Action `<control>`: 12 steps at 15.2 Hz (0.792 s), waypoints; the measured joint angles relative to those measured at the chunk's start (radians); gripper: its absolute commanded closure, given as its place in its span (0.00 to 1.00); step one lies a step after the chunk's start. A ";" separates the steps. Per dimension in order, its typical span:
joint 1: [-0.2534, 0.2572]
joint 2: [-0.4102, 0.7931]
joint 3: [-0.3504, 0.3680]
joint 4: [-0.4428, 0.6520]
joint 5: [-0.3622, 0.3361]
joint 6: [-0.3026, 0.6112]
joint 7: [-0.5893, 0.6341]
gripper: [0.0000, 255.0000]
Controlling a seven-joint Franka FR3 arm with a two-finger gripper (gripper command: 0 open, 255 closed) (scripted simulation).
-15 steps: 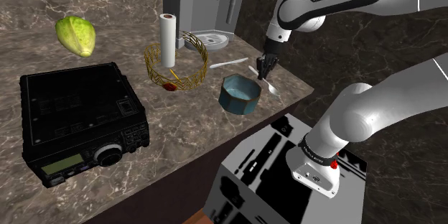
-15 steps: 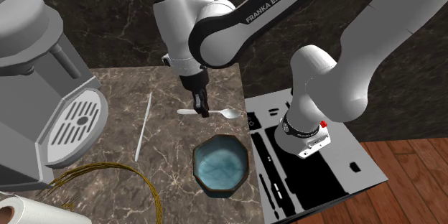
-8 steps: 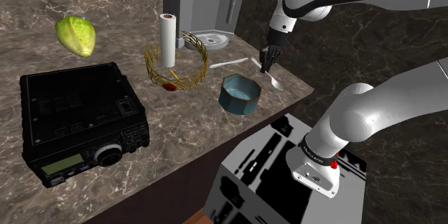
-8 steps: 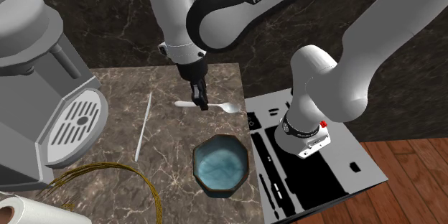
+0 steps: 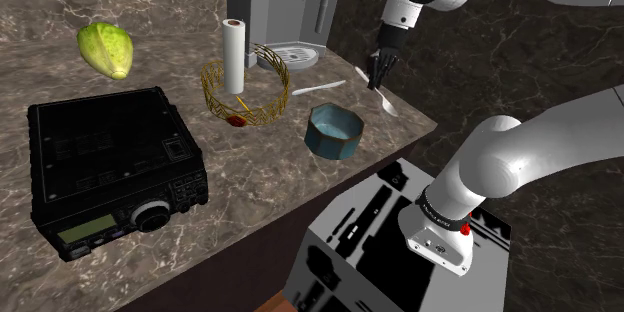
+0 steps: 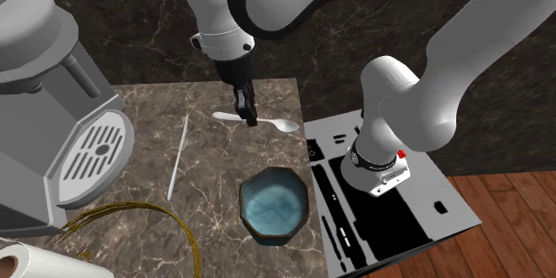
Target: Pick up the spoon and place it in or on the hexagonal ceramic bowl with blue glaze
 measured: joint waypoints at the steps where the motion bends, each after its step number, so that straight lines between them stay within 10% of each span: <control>1: -0.001 -0.001 0.000 0.013 -0.001 -0.014 0.000 1.00; 12: 0.032 -0.036 0.069 0.086 0.043 -0.114 0.085 1.00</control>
